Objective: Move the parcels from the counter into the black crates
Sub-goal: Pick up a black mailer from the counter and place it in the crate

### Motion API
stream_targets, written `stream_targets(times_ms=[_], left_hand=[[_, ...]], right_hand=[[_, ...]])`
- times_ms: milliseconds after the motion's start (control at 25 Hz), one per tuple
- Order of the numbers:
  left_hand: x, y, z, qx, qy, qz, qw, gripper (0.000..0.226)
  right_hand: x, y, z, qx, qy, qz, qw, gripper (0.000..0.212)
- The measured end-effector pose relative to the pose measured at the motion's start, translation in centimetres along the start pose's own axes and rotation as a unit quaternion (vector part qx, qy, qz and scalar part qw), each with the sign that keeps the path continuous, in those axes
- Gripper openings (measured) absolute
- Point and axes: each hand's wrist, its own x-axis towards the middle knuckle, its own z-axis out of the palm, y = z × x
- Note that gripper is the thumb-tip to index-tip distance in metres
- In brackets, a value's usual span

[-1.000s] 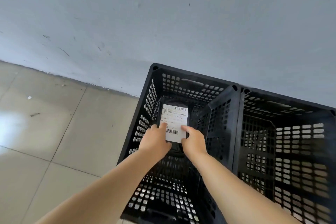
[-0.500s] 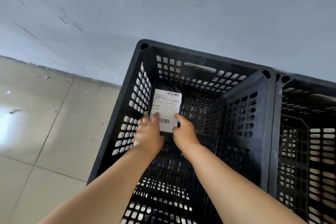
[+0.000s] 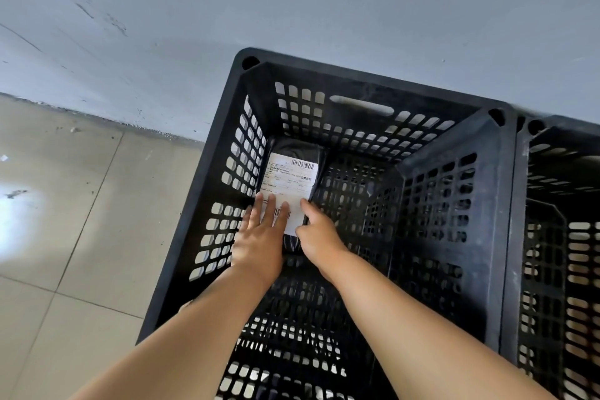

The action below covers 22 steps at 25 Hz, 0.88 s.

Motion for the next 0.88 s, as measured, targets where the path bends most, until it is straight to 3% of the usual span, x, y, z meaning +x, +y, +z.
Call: stream_targets(times_ms=[400, 640, 880], left_hand=[[-0.4, -0.4, -3.3, -0.041, -0.109, 0.018, 0.993, 0.095], [-6.0, 1.8, -8.2, -0.038, 0.062, 0.058, 0.996, 0.070], [-14.6, 4.4, -14.4, -0.133, 0.101, 0.091, 0.982, 0.065]], right_hand=[[-3.1, 0.0, -2.8, -0.078, 0.017, -0.033, 0.996, 0.058], [-9.8, -3.2, -4.9, -0.152, 0.030, -0.063, 0.986, 0.058], [-20.4, -7.3, -7.1, -0.162, 0.095, -0.081, 0.979, 0.056]])
